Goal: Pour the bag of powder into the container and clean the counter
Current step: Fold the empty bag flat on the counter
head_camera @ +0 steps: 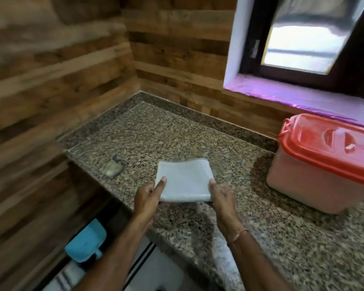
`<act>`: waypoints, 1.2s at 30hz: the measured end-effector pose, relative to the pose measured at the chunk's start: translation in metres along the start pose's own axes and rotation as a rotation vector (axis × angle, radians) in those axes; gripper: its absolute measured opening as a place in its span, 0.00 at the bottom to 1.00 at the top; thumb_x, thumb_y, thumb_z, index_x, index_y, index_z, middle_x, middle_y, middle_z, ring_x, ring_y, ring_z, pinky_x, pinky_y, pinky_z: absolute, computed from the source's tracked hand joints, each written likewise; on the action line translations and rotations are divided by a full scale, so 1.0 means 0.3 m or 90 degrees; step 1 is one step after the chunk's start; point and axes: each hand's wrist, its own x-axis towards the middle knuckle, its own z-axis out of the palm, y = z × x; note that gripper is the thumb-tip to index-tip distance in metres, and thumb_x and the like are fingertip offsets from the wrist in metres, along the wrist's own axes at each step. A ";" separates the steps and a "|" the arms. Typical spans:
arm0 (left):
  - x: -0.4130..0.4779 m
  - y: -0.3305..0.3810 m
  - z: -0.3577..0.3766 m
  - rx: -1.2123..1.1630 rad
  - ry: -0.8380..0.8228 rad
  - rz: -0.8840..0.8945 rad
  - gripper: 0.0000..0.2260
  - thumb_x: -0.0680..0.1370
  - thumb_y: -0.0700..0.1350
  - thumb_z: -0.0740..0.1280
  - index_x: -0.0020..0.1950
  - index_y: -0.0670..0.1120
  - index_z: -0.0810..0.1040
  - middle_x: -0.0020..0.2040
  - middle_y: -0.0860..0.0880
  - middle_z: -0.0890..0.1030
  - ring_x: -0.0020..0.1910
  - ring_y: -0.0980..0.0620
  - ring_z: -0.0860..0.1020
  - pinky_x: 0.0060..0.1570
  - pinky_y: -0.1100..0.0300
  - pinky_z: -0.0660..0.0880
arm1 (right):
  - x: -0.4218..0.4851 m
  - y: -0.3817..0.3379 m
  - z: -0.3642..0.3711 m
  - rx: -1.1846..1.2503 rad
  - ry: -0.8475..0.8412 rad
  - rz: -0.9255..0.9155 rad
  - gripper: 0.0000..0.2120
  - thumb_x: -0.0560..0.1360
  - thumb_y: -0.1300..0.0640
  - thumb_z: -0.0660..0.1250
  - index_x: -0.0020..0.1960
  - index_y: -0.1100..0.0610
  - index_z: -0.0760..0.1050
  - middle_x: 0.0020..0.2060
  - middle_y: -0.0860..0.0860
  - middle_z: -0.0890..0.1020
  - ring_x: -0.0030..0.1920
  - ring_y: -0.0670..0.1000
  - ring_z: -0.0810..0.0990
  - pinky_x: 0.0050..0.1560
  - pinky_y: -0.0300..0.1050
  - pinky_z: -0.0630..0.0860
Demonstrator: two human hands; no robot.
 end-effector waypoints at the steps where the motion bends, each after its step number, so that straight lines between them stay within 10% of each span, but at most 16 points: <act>1: -0.023 -0.003 -0.027 0.014 0.022 0.015 0.18 0.78 0.56 0.72 0.43 0.40 0.84 0.39 0.45 0.86 0.37 0.50 0.84 0.30 0.63 0.76 | -0.003 0.018 0.027 0.021 0.007 0.022 0.24 0.81 0.47 0.70 0.50 0.71 0.82 0.46 0.66 0.87 0.45 0.60 0.85 0.51 0.61 0.83; 8: -0.179 -0.170 -0.342 0.038 0.097 0.040 0.16 0.77 0.52 0.75 0.34 0.43 0.81 0.31 0.56 0.79 0.32 0.58 0.76 0.33 0.60 0.69 | -0.068 0.111 0.254 0.001 -0.135 0.203 0.16 0.76 0.57 0.77 0.56 0.68 0.82 0.48 0.63 0.88 0.46 0.64 0.88 0.48 0.61 0.85; 12: -0.235 -0.257 -0.532 -0.018 0.189 -0.018 0.14 0.76 0.52 0.75 0.41 0.42 0.81 0.36 0.52 0.83 0.37 0.53 0.79 0.36 0.60 0.71 | -0.176 0.184 0.431 -0.088 -0.217 0.179 0.09 0.79 0.61 0.73 0.56 0.66 0.82 0.37 0.54 0.88 0.34 0.53 0.87 0.31 0.47 0.83; 17: -0.221 -0.338 -0.787 -0.123 0.233 -0.151 0.20 0.76 0.58 0.74 0.58 0.44 0.80 0.51 0.46 0.86 0.48 0.48 0.85 0.39 0.60 0.79 | -0.285 0.261 0.649 -0.177 -0.356 0.117 0.15 0.81 0.58 0.70 0.65 0.63 0.79 0.44 0.53 0.90 0.42 0.53 0.89 0.37 0.49 0.85; 25: -0.215 -0.479 -1.134 -0.265 0.211 -0.175 0.12 0.77 0.45 0.75 0.59 0.45 0.81 0.51 0.45 0.87 0.48 0.46 0.85 0.40 0.57 0.83 | -0.390 0.421 1.001 -0.263 -0.310 0.125 0.24 0.83 0.46 0.65 0.60 0.67 0.82 0.54 0.65 0.86 0.53 0.65 0.86 0.54 0.61 0.83; 30: -0.166 -0.585 -1.323 -0.309 0.165 -0.328 0.20 0.75 0.50 0.77 0.62 0.41 0.82 0.53 0.42 0.87 0.54 0.41 0.85 0.57 0.45 0.81 | -0.377 0.554 1.137 -0.303 -0.299 0.146 0.17 0.83 0.49 0.67 0.53 0.64 0.85 0.51 0.63 0.88 0.50 0.65 0.87 0.51 0.59 0.85; 36: -0.040 -0.702 -1.486 -0.296 0.301 -0.376 0.10 0.76 0.47 0.76 0.50 0.42 0.84 0.48 0.42 0.85 0.45 0.43 0.83 0.48 0.54 0.81 | -0.296 0.721 1.340 -0.407 -0.343 0.189 0.07 0.80 0.59 0.72 0.44 0.59 0.82 0.43 0.60 0.85 0.47 0.60 0.83 0.50 0.59 0.83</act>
